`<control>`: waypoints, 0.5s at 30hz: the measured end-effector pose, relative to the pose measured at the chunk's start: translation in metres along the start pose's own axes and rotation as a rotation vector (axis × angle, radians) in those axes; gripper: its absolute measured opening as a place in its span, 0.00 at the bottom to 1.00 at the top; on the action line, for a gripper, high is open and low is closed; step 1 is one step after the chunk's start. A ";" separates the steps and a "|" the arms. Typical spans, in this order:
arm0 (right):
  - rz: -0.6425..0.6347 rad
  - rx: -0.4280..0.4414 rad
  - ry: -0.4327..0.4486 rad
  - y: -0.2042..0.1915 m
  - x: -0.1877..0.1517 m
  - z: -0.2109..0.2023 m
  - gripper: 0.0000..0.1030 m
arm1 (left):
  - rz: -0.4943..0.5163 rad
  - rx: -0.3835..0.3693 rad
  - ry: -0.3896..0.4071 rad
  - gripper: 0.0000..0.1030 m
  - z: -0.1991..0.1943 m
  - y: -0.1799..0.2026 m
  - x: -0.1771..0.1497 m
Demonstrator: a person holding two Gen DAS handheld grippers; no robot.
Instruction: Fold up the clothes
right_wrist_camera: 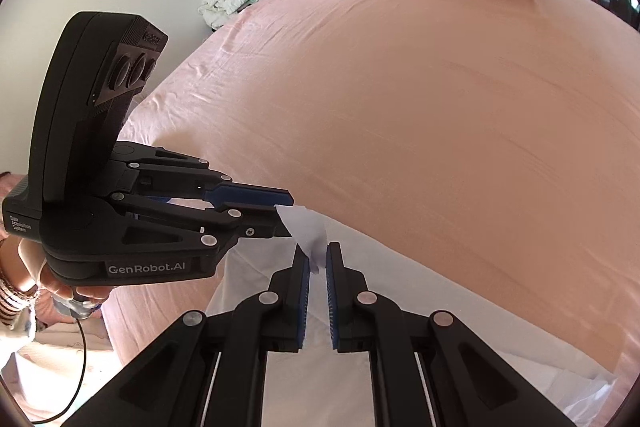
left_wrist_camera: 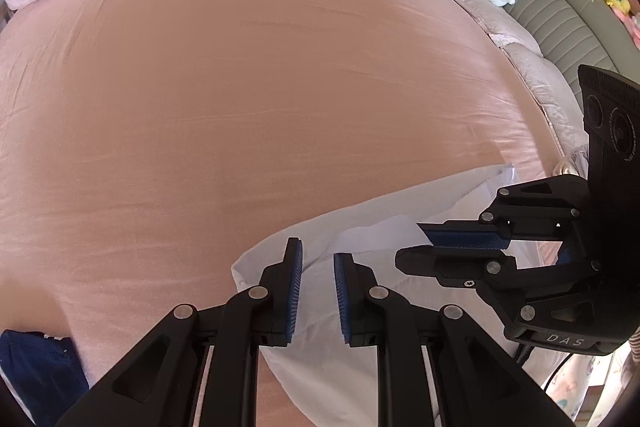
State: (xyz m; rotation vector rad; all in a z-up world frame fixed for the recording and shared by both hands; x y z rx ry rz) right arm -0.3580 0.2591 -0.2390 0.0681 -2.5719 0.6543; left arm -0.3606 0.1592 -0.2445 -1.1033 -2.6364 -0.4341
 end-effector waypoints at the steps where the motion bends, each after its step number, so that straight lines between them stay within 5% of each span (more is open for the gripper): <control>1: -0.001 0.012 -0.010 -0.002 -0.004 -0.002 0.06 | 0.019 -0.001 -0.007 0.14 -0.003 0.002 -0.005; 5: -0.040 0.037 -0.056 -0.016 -0.025 -0.005 0.06 | 0.092 0.018 -0.032 0.14 0.013 0.047 0.006; 15: -0.061 0.050 -0.193 -0.029 -0.062 0.013 0.06 | 0.108 -0.006 -0.132 0.14 0.026 0.046 -0.029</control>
Point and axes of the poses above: each gripper's, at about its wrist camera, not at the fingertips, and z roughly the way its jaws point, y to its right, x to its top, the point moved 6 cm from there along z, roughly the way its jaws point, and after that the axes turned 6 degrees about x, right-handed, at the moved point
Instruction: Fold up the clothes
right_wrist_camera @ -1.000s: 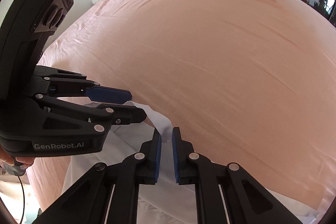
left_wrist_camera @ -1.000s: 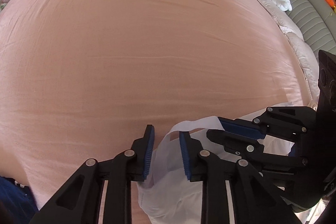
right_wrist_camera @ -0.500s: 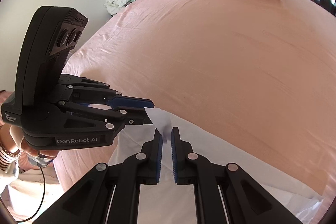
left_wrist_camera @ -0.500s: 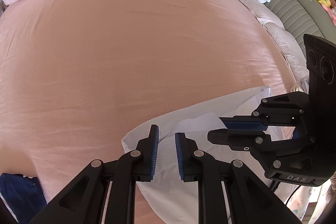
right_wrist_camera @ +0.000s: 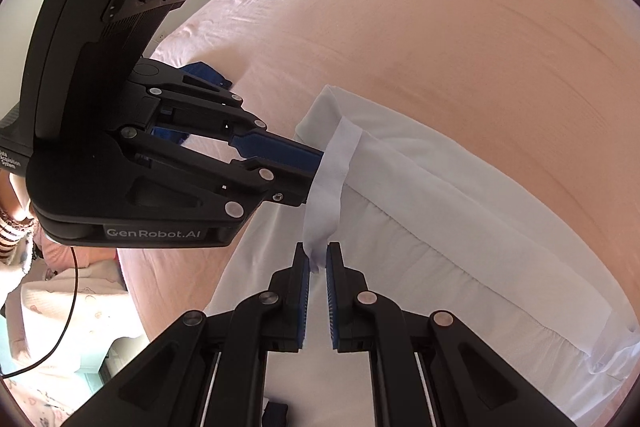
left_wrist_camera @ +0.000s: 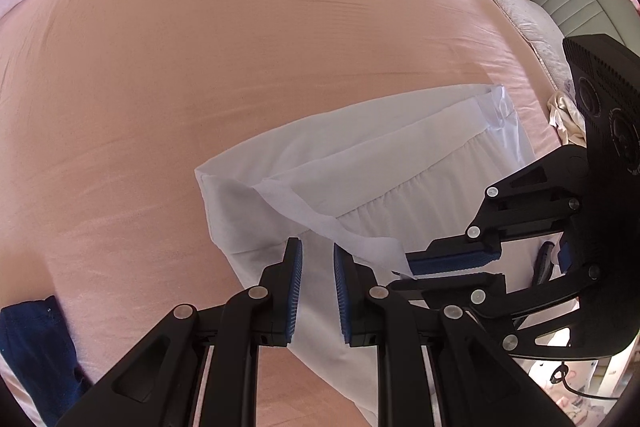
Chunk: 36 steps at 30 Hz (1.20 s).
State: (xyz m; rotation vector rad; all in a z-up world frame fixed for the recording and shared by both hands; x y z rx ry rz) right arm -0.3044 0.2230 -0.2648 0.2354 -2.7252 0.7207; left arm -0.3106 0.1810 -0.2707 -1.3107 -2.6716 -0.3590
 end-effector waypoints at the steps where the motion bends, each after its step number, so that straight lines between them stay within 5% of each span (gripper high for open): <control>1: 0.007 -0.001 -0.006 0.001 0.000 0.002 0.06 | 0.006 -0.002 -0.007 0.14 0.002 0.001 -0.003; 11: 0.075 0.049 -0.131 0.009 -0.026 0.017 0.07 | -0.017 -0.053 -0.060 0.14 0.002 0.001 -0.019; 15: 0.049 0.034 -0.110 0.012 -0.042 0.005 0.08 | -0.051 -0.039 -0.063 0.14 -0.007 0.000 -0.024; 17: 0.064 0.075 -0.088 0.014 -0.047 -0.006 0.21 | -0.083 -0.043 -0.062 0.14 -0.012 -0.002 -0.027; 19: 0.103 0.144 -0.072 0.014 -0.048 -0.015 0.63 | -0.119 -0.056 -0.061 0.15 -0.017 -0.003 -0.029; 20: 0.120 0.175 -0.062 0.013 -0.049 -0.020 0.66 | -0.135 -0.057 -0.063 0.16 -0.019 -0.003 -0.030; 27: 0.178 0.179 0.069 0.033 -0.065 -0.075 0.66 | -0.191 -0.044 -0.059 0.45 -0.033 0.006 -0.026; 30: 0.255 0.215 0.160 0.050 -0.068 -0.096 0.66 | -0.212 -0.046 -0.068 0.47 -0.047 0.005 -0.032; 36: 0.345 0.182 0.177 0.076 -0.081 -0.115 0.67 | -0.258 -0.040 -0.092 0.48 -0.051 0.028 -0.025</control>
Point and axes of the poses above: each gripper's, at about its wrist camera, not at the fingertips, and z roughly the way its jaws point, y to its right, x to its top, the point moved 6 cm from there along z, roughly the way its jaws point, and after that the axes turned 6 degrees about x, right-handed, at the moved point
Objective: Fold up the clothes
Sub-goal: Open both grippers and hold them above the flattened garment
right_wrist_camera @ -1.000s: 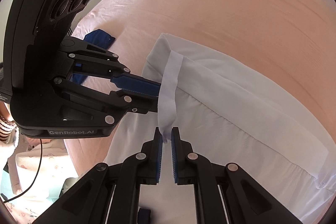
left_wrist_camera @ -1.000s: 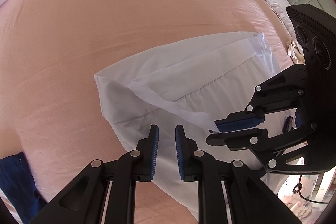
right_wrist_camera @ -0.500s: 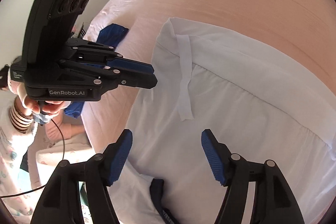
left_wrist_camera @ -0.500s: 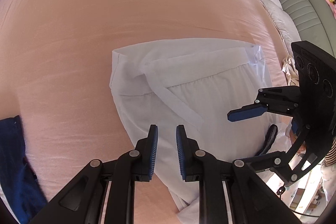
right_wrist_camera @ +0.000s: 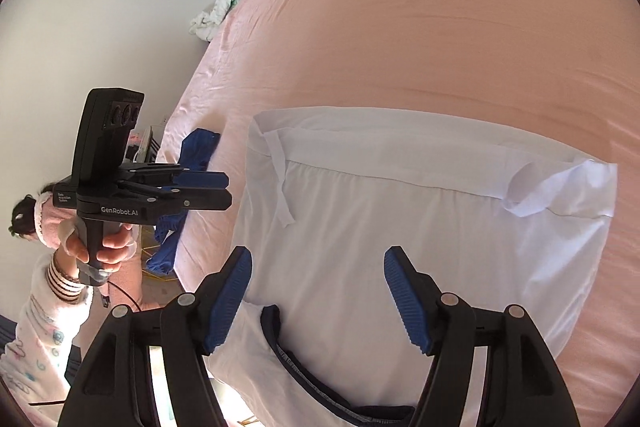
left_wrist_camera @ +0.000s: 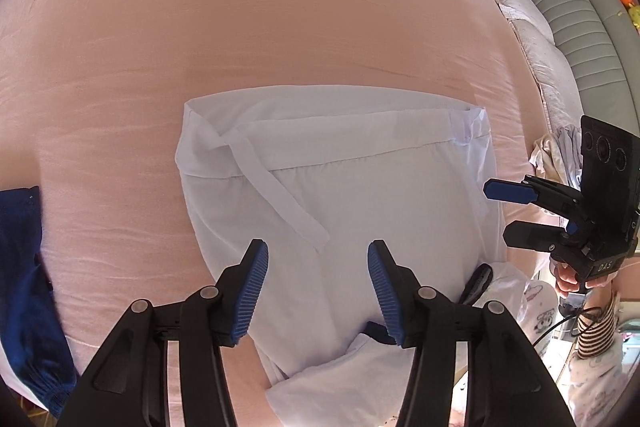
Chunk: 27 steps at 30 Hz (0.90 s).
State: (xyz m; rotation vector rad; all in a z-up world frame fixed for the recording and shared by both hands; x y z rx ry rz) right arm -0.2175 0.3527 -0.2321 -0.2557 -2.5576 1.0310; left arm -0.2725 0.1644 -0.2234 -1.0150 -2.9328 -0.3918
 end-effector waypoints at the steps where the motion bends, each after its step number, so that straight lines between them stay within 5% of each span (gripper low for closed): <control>1: 0.013 0.006 0.014 0.002 0.000 -0.003 0.67 | -0.003 0.003 -0.001 0.48 -0.001 0.005 0.000; 12: 0.131 -0.090 0.079 0.049 -0.009 -0.036 0.70 | -0.043 -0.033 -0.046 0.48 0.020 0.078 0.001; 17: 0.125 -0.193 0.038 0.067 -0.017 -0.034 0.70 | 0.007 0.003 -0.076 0.48 0.039 0.110 0.006; 27: 0.200 -0.222 0.038 0.094 -0.026 -0.041 0.70 | 0.084 0.115 -0.076 0.48 0.061 0.139 0.020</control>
Point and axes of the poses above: each gripper's, at about its wrist camera, not at the fingertips, and z roughly the way its jaws point, y to its right, x to its top, the point moved 6 cm from there along z, roughly the way its jaws point, and after that the axes turned 6 degrees about x, right-handed, at the moved point
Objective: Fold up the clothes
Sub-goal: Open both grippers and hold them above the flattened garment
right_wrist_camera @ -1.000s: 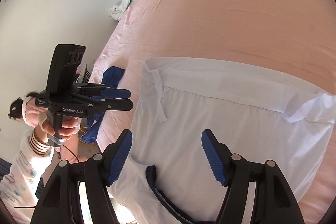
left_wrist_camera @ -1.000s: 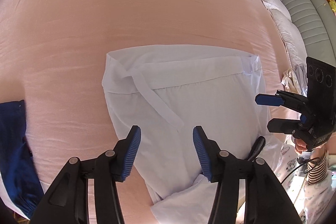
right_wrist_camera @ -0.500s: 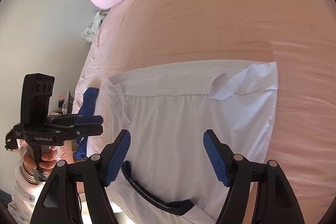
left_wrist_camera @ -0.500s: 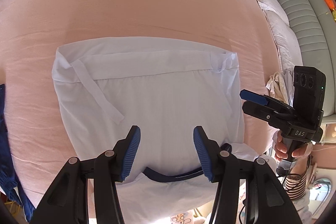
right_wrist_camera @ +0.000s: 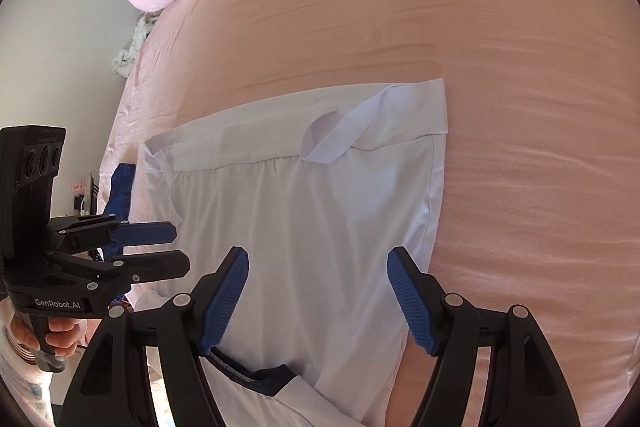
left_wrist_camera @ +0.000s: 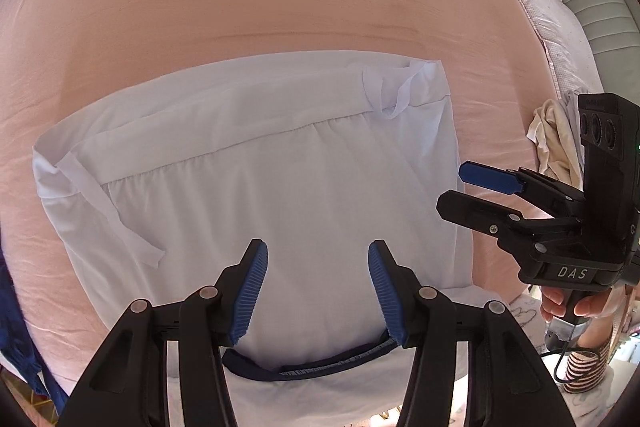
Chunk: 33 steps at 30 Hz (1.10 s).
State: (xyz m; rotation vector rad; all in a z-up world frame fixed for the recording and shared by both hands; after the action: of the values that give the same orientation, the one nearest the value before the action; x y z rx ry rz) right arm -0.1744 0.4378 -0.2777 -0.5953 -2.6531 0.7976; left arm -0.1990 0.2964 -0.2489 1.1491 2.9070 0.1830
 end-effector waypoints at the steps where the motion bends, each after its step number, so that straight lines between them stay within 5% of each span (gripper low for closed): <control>1: -0.001 -0.014 0.000 0.001 0.001 -0.001 0.70 | 0.013 0.020 0.014 0.48 0.000 0.002 0.003; 8: 0.113 -0.087 0.044 0.021 0.011 -0.009 0.70 | 0.040 0.024 0.058 0.48 0.002 0.015 0.020; 14: 0.364 0.187 0.287 0.041 0.027 -0.031 0.70 | -0.008 0.022 0.139 0.48 0.013 0.022 0.039; 18: 0.477 0.260 0.308 0.057 0.026 -0.025 0.70 | -0.031 0.055 0.114 0.48 0.026 0.021 0.053; 25: 0.396 0.075 0.365 0.048 0.032 -0.023 0.69 | -0.183 -0.093 0.073 0.48 0.032 0.004 0.076; 33: 0.474 0.233 0.323 0.046 0.043 -0.005 0.45 | -0.335 -0.298 0.037 0.46 0.049 -0.012 0.082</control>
State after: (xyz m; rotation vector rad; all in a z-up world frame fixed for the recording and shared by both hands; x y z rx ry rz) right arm -0.1963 0.4953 -0.2927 -1.1970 -2.1121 1.0169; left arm -0.2646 0.3491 -0.2966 0.6128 2.9123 0.6088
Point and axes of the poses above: each gripper's, at about its wrist camera, not at the fingertips, and z roughly the way its jaws point, y to its right, x to its top, the point moved 6 cm from there along z, roughly the way its jaws point, and after that the axes turned 6 degrees about x, right-handed, at the moved point
